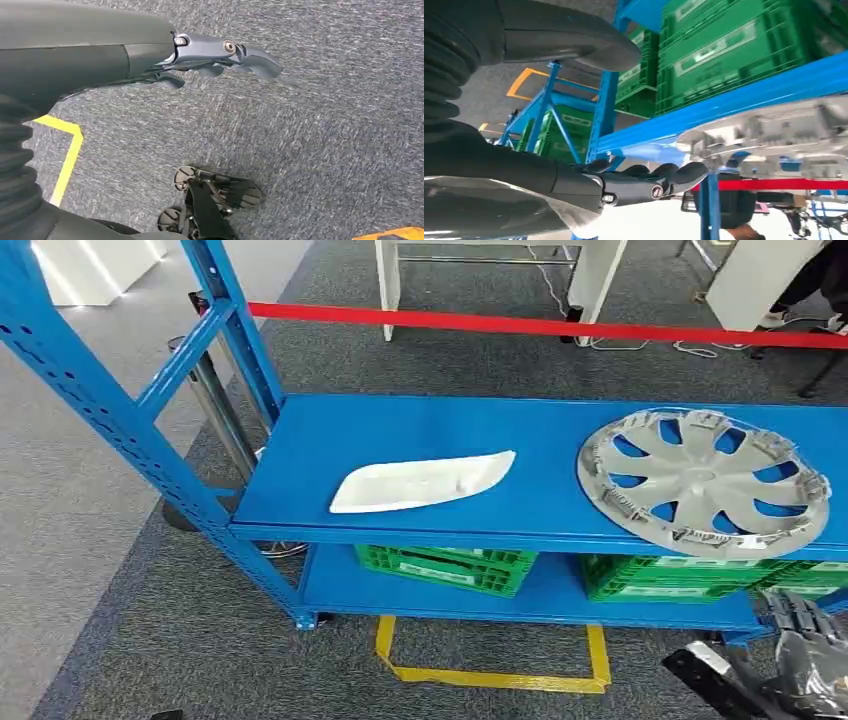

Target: Take the parts from the cabinet and place them on the table.

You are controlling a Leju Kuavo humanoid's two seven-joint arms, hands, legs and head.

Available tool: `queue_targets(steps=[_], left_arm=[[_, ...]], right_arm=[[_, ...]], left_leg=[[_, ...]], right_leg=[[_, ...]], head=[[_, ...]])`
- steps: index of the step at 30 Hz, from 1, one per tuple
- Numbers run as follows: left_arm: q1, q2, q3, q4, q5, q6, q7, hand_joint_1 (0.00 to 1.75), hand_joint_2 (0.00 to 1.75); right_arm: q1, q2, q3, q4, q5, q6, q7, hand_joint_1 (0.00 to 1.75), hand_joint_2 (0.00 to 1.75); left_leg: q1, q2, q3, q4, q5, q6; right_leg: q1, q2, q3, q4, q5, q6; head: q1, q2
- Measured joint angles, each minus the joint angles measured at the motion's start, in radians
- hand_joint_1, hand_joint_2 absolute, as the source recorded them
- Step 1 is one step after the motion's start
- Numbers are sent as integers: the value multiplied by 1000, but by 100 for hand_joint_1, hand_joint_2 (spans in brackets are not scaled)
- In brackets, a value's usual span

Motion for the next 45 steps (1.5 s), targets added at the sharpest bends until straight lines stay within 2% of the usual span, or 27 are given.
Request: queue_targets(steps=[6,10,22,34,45], left_arm=[[0,0,0,0,-3,-2,0,0,175],[0,0,0,0,-4,-2,0,0,175],[-1,0,0,0,-21,-6,0,0,175],[-4,2,0,0,-41,-18,0,0,175],[-11,3,-2,0,-56,-23,6,0,175]], right_arm=[[-16,41,-128,35,-11,41,-43,0,175],[-23,57,-160,48,-9,46,-50,0,175],[-117,80,-261,146,-13,130,-93,0,175],[-290,78,-301,316,-35,220,-123,0,175],[-520,38,-229,511,-19,263,-114,0,175]], left_leg=[[0,0,0,0,0,0],[0,0,0,0,0,0],[0,0,0,0,0,0],[0,0,0,0,1,1],[-1,0,0,0,1,1]], right_leg=[[0,0,0,0,0,0],[0,0,0,0,0,0],[0,0,0,0,0,1],[0,0,1,0,1,0],[0,0,0,0,2,1]], head=[[0,0],[0,0],[0,0],[0,0],[0,0]])
